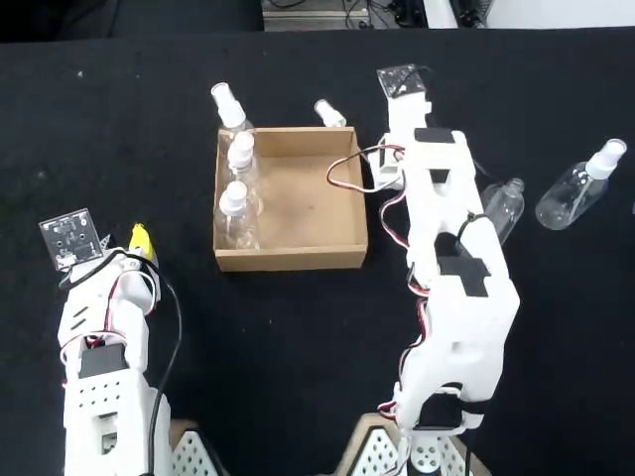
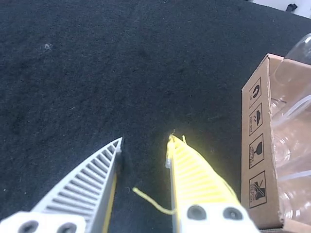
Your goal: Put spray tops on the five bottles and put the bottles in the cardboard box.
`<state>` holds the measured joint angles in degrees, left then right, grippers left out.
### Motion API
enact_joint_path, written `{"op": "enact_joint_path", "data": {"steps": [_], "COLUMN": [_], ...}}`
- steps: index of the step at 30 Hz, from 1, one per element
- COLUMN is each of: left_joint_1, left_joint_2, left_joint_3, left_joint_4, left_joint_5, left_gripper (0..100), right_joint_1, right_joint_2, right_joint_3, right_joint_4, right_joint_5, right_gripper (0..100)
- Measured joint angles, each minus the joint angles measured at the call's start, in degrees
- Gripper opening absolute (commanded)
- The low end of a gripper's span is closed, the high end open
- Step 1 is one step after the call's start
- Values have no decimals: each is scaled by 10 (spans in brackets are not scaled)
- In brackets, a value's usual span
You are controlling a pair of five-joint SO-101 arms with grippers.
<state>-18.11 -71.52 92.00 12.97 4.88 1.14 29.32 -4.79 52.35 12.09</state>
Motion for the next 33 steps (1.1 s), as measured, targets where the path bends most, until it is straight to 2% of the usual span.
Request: {"op": "enact_joint_path", "data": {"steps": [6, 13, 19, 31, 33], "left_joint_1": [0, 0, 0, 0, 0], "left_joint_2": [0, 0, 0, 0, 0], "left_joint_3": [0, 0, 0, 0, 0], "left_joint_4": [0, 0, 0, 0, 0], "left_joint_5": [0, 0, 0, 0, 0], "left_gripper": [127, 127, 127, 127, 127], "right_joint_1": [0, 0, 0, 99, 103], "right_joint_2": [0, 18, 19, 19, 19], "right_joint_3": [20, 20, 20, 20, 19], "right_joint_4": [-39, -60, -72, -68, -47], "right_joint_5": [0, 66, 124, 127, 122], "right_gripper": [173, 8, 11, 16, 49]}}
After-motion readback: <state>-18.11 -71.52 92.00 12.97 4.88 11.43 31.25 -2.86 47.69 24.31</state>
